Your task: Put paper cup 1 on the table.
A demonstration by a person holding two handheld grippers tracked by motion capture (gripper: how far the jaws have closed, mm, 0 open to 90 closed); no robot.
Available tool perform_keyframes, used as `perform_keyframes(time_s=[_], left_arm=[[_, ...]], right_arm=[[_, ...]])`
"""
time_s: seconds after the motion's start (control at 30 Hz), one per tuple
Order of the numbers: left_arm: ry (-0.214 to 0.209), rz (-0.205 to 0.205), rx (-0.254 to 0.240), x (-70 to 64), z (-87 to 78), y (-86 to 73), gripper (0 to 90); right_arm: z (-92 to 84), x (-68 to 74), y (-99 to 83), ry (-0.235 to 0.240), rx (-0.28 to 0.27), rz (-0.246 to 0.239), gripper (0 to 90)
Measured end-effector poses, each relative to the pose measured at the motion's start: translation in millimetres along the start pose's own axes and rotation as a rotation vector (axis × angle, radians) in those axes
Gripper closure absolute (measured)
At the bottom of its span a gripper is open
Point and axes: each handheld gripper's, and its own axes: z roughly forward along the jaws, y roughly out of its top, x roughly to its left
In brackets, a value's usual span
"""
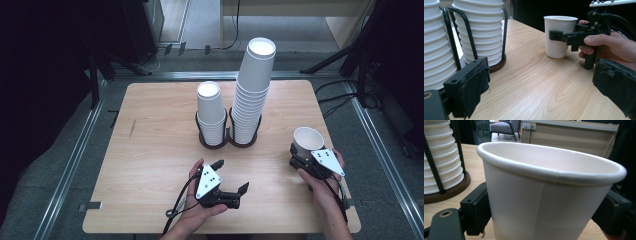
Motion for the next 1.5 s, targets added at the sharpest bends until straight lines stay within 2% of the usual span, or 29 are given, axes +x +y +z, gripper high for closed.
perform_keyframes(time_s=[0.1,0.3,0.53,0.67,0.9,1.07,1.5], left_arm=[[0.0,0.001,0.002,0.0,0.0,-0.1,1.4],[0.0,0.003,0.004,0.3,0.1,-0.2,1.4],[0.001,0.0,0.004,0.8,0.0,-0.3,1.4],[0.002,0.001,0.003,0.8,0.0,-0.3,1.4],[0.0,0.001,0.005,0.9,0.1,-0.5,1.4],[0.0,-0.002,0.003,1.3,0.2,-0.2,1.4],[0.001,-0.002,0.0,1.8,-0.5,0.3,1.4]], right_arm=[[0.3,-0.7,0.3,-0.018,0.002,0.001,14.2],[-0.2,-1.8,1.1,-0.014,0.01,0.029,13.8],[-1.0,-1.0,2.5,-0.007,0.017,0.029,12.9],[-1.8,0.6,3.5,0.006,0.014,0.031,10.8],[-3.6,0.9,7.0,0.063,0.017,0.061,0.0],[-5.9,0.2,11.5,0.089,0.019,0.091,0.0],[-16.0,1.1,27.4,0.117,-0.009,0.071,0.0]])
